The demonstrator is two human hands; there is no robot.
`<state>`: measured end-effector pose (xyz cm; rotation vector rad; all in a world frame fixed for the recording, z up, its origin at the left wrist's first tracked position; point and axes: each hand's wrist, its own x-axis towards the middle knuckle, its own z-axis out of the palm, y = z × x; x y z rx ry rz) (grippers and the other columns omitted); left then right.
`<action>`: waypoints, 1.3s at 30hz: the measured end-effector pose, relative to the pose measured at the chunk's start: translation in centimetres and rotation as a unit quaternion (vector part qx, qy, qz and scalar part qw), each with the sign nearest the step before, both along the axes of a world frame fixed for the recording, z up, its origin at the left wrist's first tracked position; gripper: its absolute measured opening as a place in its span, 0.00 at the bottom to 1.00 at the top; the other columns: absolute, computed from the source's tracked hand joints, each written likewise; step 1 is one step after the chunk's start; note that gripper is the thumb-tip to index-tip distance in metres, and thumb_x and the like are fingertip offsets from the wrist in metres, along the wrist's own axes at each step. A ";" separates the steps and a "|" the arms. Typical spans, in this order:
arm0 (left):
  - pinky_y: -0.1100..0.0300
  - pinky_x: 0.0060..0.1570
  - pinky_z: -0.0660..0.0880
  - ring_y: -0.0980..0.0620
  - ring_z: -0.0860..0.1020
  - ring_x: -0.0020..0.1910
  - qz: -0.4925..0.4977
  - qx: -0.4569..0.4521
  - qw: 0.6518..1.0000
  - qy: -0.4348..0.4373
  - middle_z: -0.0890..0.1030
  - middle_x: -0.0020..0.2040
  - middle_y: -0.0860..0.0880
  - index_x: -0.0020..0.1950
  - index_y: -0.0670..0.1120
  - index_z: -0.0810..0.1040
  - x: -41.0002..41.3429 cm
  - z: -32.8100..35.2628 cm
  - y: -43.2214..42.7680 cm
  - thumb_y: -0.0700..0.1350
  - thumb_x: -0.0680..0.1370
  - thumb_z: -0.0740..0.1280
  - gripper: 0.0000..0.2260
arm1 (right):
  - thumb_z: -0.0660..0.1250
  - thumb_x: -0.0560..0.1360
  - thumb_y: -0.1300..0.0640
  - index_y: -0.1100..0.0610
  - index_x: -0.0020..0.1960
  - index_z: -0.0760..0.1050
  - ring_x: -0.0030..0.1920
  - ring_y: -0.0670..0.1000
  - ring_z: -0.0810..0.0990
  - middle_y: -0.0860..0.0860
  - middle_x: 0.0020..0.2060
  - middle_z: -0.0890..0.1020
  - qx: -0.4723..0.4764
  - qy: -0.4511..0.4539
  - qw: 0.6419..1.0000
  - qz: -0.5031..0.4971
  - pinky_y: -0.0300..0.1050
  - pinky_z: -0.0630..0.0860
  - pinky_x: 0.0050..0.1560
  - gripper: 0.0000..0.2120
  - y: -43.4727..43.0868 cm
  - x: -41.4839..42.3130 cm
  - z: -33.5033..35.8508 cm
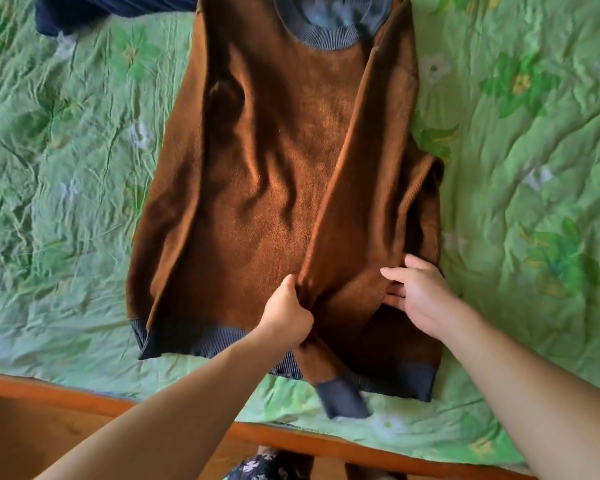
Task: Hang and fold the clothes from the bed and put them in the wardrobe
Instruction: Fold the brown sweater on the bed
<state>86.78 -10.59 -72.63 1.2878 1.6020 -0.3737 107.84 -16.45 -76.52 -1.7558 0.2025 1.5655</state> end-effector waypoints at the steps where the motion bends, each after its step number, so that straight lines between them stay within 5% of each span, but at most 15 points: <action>1: 0.53 0.55 0.77 0.43 0.77 0.57 0.010 0.020 1.000 0.012 0.79 0.56 0.46 0.63 0.45 0.73 -0.8 -0.4 0.5 0.32 0.69 0.62 0.23 | 0.65 0.78 0.69 0.55 0.57 0.77 0.47 0.56 0.85 0.56 0.54 0.84 0.012 0.004 1.000 0.003 0.51 0.81 0.44 0.13 0.0 0.2 0.3; 4: 0.54 0.52 0.78 0.46 0.78 0.56 -0.004 0.037 0.999 0.031 0.80 0.56 0.46 0.63 0.46 0.77 -3.0 -1.2 1.6 0.35 0.70 0.62 0.22 | 0.62 0.78 0.70 0.57 0.55 0.77 0.46 0.55 0.86 0.57 0.53 0.85 0.033 0.013 0.999 0.006 0.51 0.81 0.47 0.12 -0.1 0.3 0.9; 8: 0.59 0.40 0.74 0.54 0.79 0.41 0.005 0.099 0.995 -0.014 0.79 0.42 0.54 0.54 0.51 0.78 -2.7 -0.2 2.8 0.44 0.75 0.66 0.09 | 0.63 0.79 0.62 0.55 0.54 0.77 0.49 0.57 0.85 0.56 0.53 0.85 0.028 0.022 0.999 -0.013 0.53 0.80 0.50 0.07 1.3 0.4 1.8; 12: 0.63 0.39 0.75 0.55 0.79 0.44 0.050 0.139 0.980 -0.130 0.79 0.47 0.55 0.61 0.52 0.74 1.1 0.2 7.1 0.44 0.78 0.65 0.12 | 0.66 0.78 0.54 0.57 0.58 0.79 0.52 0.57 0.83 0.56 0.52 0.86 0.072 0.040 0.994 -0.070 0.52 0.78 0.52 0.11 5.1 2.4 2.3; 15: 0.63 0.33 0.77 0.55 0.78 0.38 0.045 0.165 0.970 -0.173 0.77 0.48 0.55 0.70 0.54 0.67 6.2 0.1 11.7 0.46 0.80 0.64 0.18 | 0.64 0.80 0.51 0.59 0.64 0.79 0.59 0.59 0.83 0.58 0.57 0.84 0.115 0.094 0.984 -0.098 0.56 0.76 0.62 0.17 8.3 4.3 2.5; 21: 0.69 0.29 0.72 0.57 0.77 0.38 0.019 0.187 0.952 -0.242 0.79 0.53 0.51 0.67 0.57 0.68 16.9 -0.6 21.4 0.46 0.81 0.64 0.16 | 0.58 0.81 0.39 0.55 0.72 0.74 0.65 0.60 0.79 0.58 0.66 0.80 0.168 0.152 0.965 -0.134 0.61 0.69 0.69 0.27 12.7 7.4 1.6; 25: 0.64 0.34 0.78 0.57 0.77 0.38 -0.028 0.238 0.938 -0.250 0.79 0.60 0.51 0.63 0.55 0.76 21.7 -1.1 25.8 0.42 0.80 0.66 0.13 | 0.59 0.81 0.39 0.55 0.69 0.76 0.63 0.61 0.81 0.57 0.63 0.82 0.158 0.148 0.962 -0.165 0.62 0.68 0.71 0.26 12.2 9.4 0.4; 28: 0.50 0.44 0.82 0.48 0.82 0.42 -0.038 0.197 0.947 -0.251 0.82 0.56 0.47 0.51 0.56 0.83 23.8 -1.4 28.0 0.32 0.75 0.63 0.20 | 0.58 0.82 0.40 0.56 0.68 0.77 0.63 0.60 0.81 0.57 0.62 0.82 0.169 0.155 0.949 -0.215 0.63 0.68 0.70 0.25 11.3 11.2 0.5; 30: 0.51 0.45 0.83 0.47 0.82 0.43 -0.005 0.185 0.949 -0.255 0.82 0.56 0.46 0.48 0.57 0.85 25.4 -1.2 29.2 0.30 0.74 0.62 0.23 | 0.56 0.83 0.40 0.56 0.68 0.77 0.61 0.60 0.82 0.57 0.61 0.83 0.191 0.148 0.935 -0.259 0.62 0.71 0.67 0.25 10.8 12.7 0.8; 33: 0.66 0.44 0.80 0.53 0.80 0.50 0.000 0.168 0.949 -0.265 0.79 0.62 0.49 0.59 0.55 0.83 27.7 -1.6 30.1 0.29 0.75 0.62 0.24 | 0.56 0.83 0.40 0.57 0.67 0.77 0.60 0.59 0.83 0.57 0.60 0.83 0.201 0.150 0.930 -0.270 0.61 0.74 0.63 0.25 10.7 14.1 0.8; 36: 0.58 0.55 0.81 0.52 0.81 0.55 0.027 0.123 0.946 -0.299 0.79 0.63 0.51 0.71 0.54 0.76 28.0 -2.9 29.4 0.30 0.75 0.66 0.29 | 0.61 0.82 0.44 0.57 0.67 0.77 0.60 0.58 0.83 0.57 0.60 0.83 0.179 0.151 0.942 -0.240 0.61 0.73 0.64 0.22 10.8 14.1 0.0; 39: 0.57 0.47 0.80 0.51 0.82 0.54 0.137 0.089 0.931 -0.327 0.81 0.60 0.52 0.71 0.55 0.73 25.3 -3.5 27.2 0.35 0.74 0.72 0.28 | 0.64 0.81 0.50 0.57 0.66 0.78 0.58 0.58 0.84 0.57 0.59 0.84 0.174 0.148 0.947 -0.224 0.60 0.74 0.62 0.18 10.6 14.2 -0.1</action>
